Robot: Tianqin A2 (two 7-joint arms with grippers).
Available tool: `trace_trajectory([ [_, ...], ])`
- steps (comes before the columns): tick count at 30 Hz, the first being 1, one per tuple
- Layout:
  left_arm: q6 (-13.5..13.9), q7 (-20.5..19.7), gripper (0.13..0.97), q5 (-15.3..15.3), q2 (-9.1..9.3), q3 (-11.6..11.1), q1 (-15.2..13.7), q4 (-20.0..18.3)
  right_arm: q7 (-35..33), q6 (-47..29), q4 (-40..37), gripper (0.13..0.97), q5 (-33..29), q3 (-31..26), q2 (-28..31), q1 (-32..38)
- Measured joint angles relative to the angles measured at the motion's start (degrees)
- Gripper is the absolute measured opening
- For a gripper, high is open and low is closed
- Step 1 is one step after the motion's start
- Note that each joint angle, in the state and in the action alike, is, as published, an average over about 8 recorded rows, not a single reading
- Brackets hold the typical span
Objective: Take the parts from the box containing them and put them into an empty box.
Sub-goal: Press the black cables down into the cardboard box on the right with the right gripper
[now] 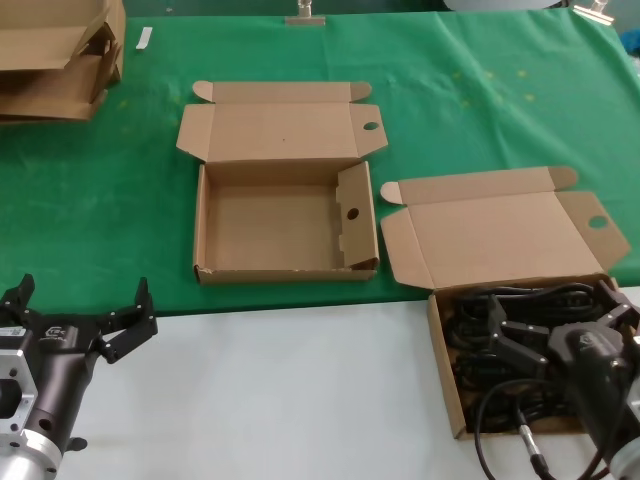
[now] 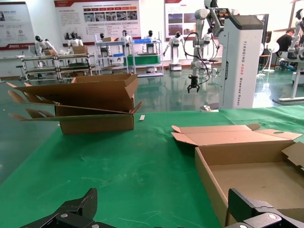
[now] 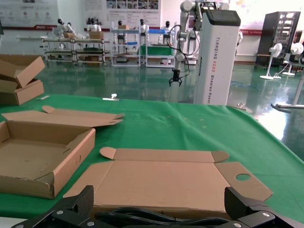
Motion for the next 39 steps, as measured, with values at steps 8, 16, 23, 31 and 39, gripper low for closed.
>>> trace_trajectory([
  [8, 0.0, 0.0, 0.966, 0.01, 0.0, 0.0, 0.0, 0.0, -1.39, -6.99, 2.73, 0.966, 2.17, 3.07, 2.52, -2.25],
  [16, 0.0, 0.0, 0.966, 0.01, 0.0, 0.0, 0.0, 0.0, -10.59, -21.14, 2.64, 0.966, 5.36, 6.92, 7.77, -3.58],
  [23, 0.0, 0.0, 0.966, 0.01, 0.0, 0.0, 0.0, 0.0, -25.83, -31.6, -2.37, 0.966, 4.89, 7.61, 12.09, 0.57],
  [31, 0.0, 0.0, 0.966, 0.01, 0.0, 0.0, 0.0, 0.0, -36.4, -35.36, -4.03, 0.966, -2.92, 2.13, 18.64, 7.85],
  [39, 0.0, -0.01, 0.966, 0.01, 0.0, 0.0, 0.0, 0.0, -24.88, -36.55, 3.49, 0.966, -14.81, -3.29, 27.83, 7.86],
])
